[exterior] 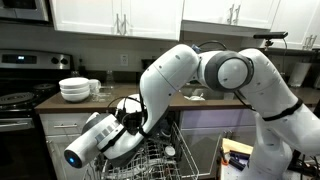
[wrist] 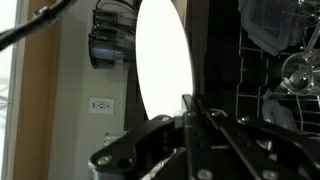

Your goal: Pick a plate on the counter and put it in the dishwasher

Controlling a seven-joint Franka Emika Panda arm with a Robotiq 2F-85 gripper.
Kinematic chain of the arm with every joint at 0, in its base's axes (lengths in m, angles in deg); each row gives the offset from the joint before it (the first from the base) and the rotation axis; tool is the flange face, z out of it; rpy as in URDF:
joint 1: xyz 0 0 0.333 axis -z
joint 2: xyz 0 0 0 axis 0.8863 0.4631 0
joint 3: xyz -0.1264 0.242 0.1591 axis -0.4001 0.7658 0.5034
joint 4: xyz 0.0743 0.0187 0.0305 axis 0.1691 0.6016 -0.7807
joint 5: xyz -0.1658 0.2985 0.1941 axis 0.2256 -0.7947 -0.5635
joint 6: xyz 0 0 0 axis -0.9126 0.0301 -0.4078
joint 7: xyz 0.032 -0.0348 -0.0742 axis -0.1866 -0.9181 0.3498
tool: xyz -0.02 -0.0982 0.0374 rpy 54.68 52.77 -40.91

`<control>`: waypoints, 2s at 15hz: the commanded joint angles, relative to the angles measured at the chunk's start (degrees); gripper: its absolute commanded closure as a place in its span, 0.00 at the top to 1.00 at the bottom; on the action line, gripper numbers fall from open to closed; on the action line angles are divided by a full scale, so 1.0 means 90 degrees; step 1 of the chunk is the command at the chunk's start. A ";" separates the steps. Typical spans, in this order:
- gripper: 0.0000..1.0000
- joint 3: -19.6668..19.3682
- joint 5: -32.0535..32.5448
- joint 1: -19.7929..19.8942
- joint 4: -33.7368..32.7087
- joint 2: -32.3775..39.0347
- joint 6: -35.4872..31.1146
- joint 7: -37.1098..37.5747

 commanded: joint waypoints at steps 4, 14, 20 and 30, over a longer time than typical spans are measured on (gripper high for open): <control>0.02 0.0102 0.0174 -0.0164 -0.0203 0.0105 0.0197 0.0054; 0.02 0.0249 0.0069 -0.0110 -0.0184 0.0143 -0.0371 0.0083; 0.04 0.0260 0.0058 -0.0108 -0.0183 0.0219 -0.0421 0.0089; 0.02 0.0379 0.0058 -0.0320 -0.0187 0.0371 -0.0578 0.0088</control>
